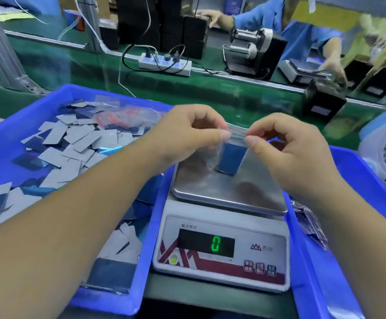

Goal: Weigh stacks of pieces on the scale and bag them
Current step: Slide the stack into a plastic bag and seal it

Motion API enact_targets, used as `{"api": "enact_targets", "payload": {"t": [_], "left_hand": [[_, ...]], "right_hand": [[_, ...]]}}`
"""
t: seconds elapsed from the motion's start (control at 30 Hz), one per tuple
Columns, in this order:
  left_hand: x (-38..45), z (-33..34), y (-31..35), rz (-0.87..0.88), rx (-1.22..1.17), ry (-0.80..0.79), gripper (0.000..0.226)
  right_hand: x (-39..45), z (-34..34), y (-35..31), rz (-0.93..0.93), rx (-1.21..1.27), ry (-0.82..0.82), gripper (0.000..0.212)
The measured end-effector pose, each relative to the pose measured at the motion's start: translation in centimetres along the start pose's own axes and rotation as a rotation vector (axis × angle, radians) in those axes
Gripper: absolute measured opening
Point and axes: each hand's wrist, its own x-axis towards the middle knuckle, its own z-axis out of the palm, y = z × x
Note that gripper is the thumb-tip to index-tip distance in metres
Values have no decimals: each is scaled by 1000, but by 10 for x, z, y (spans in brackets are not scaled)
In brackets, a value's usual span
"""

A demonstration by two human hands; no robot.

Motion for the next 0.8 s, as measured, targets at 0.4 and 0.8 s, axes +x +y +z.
{"api": "enact_targets", "payload": {"t": [0.4, 0.8], "left_hand": [[-1, -2, 4, -144, -183, -79, 15], [-5, 13, 6, -64, -33, -40, 5]], "right_hand": [[1, 1, -3, 100, 455, -11, 26], [-3, 15, -12, 179, 525, -10, 27]]}}
